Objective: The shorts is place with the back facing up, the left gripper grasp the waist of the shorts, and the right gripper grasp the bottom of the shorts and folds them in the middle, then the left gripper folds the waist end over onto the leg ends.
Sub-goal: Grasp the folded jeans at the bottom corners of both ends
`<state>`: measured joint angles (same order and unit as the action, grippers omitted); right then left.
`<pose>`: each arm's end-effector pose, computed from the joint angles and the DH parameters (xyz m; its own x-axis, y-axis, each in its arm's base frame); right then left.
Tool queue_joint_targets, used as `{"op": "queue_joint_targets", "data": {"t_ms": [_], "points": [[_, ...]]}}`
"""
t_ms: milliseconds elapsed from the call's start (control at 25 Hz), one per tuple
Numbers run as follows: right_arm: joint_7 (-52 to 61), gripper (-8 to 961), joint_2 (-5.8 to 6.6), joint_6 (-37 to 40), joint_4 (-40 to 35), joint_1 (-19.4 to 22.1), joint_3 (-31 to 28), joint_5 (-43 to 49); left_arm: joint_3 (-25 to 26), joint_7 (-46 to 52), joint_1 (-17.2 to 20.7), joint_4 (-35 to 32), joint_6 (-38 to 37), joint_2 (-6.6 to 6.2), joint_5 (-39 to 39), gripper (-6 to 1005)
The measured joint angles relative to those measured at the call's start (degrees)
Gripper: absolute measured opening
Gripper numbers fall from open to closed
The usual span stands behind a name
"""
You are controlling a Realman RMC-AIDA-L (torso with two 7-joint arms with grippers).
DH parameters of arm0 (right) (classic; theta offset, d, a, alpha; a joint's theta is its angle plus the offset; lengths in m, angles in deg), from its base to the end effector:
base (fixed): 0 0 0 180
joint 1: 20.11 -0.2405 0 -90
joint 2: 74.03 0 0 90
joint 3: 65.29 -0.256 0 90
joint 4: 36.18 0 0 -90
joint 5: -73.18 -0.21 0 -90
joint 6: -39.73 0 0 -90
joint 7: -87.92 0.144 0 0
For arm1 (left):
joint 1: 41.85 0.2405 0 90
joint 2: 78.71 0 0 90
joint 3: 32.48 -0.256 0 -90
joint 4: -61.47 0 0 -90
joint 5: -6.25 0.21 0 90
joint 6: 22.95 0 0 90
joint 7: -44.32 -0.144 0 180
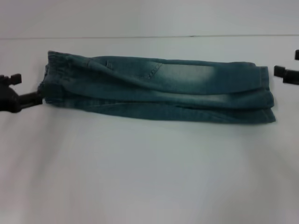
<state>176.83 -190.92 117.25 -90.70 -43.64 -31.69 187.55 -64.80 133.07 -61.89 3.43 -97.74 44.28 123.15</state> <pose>0.3107 0.3498 0.0977 0.7843 -0.3460 -0.5149 -0.6052 -0.6090 -0.5127 -0.3214 0.3294 0.0705 0.7479 0.3963 0.5325 0.6583 -0.5460 -0.5182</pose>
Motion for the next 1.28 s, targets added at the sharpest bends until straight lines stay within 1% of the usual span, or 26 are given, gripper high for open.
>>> {"op": "queue_joint_targets", "data": {"t_ms": [80,160,200,240,320,400,480,680,800,960,1120,1280], "points": [[-2.35,820,0.15,5.61,-0.10,0.96,-0.13,-0.32,1.17,-2.43,0.66,1.58,-1.28,-0.07,0.20,850],[-4.63,869,-0.09,10.29,-0.19,1.67,-0.03,-0.01,1.23,-5.90,1.12,3.57,-0.27,0.23,0.33,890],[-5.97,894,-0.31,12.64,-0.22,1.98,0.09,0.16,1.23,-5.90,1.12,3.57,-0.27,0.23,0.33,899],[-7.20,918,-0.63,15.30,-0.21,2.22,0.21,0.28,1.09,-6.89,1.10,4.36,0.70,0.41,0.33,908],[-9.04,916,-1.48,19.39,-0.24,2.57,0.30,0.32,0.89,-8.51,0.57,6.13,3.78,0.59,0.22,925],[-9.90,915,-2.32,21.79,-0.56,2.93,0.37,0.34,0.80,-9.55,-0.53,7.95,6.29,0.59,0.08,934],[-10.08,916,-2.68,22.76,-0.57,3.05,0.56,0.33,0.78,-10.29,-1.70,9.48,8.54,0.46,0.08,933],[-10.74,916,-2.76,23.89,1.35,2.85,0.66,0.11,-0.07,-12.96,-4.04,12.50,15.30,0.55,0.25,932],[-10.92,916,-2.82,24.01,1.97,2.72,0.68,0.03,-1.43,-14.50,-5.26,14.80,19.25,0.17,0.33,932],[-10.94,916,-2.89,24.12,2.58,2.32,0.46,-0.16,-4.12,-15.15,-6.10,15.80,24.33,0.13,0.38,931],[-10.86,916,-2.91,24.17,2.61,2.19,0.43,-0.29,-4.46,-14.93,-6.71,16.29,25.54,0.00,0.61,930],[-10.80,916,-2.91,24.20,2.91,1.92,0.36,-0.29,-4.75,-14.16,-8.28,18.45,27.50,-0.49,3.38,923]]}}
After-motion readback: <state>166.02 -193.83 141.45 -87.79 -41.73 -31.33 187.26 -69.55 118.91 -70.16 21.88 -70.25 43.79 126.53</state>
